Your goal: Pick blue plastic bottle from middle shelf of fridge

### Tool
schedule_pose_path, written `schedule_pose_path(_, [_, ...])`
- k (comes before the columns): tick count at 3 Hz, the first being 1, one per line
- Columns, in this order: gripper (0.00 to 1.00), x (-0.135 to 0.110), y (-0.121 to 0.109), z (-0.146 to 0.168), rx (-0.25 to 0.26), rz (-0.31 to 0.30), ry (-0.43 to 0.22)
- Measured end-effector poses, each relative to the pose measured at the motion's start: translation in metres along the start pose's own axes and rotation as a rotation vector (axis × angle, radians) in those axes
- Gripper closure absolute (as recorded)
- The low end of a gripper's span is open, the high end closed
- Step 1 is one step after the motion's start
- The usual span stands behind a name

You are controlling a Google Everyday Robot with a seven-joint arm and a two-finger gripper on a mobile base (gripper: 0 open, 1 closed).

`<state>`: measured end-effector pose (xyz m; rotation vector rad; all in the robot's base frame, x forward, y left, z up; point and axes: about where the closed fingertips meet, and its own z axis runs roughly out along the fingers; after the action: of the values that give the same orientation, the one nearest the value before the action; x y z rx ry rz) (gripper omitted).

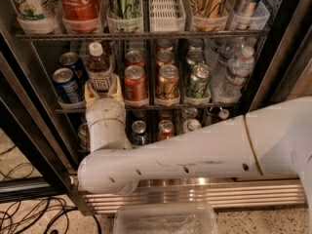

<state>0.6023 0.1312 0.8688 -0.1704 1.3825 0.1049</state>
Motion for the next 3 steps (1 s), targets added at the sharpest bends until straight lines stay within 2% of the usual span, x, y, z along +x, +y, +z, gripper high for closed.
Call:
schedule_pose_path(2, [1.00, -0.018, 0.001, 0.000, -0.024, 0.010, -0.039])
schedule_pose_path(3, [1.00, -0.032, -0.003, -0.013, -0.036, 0.000, -0.080])
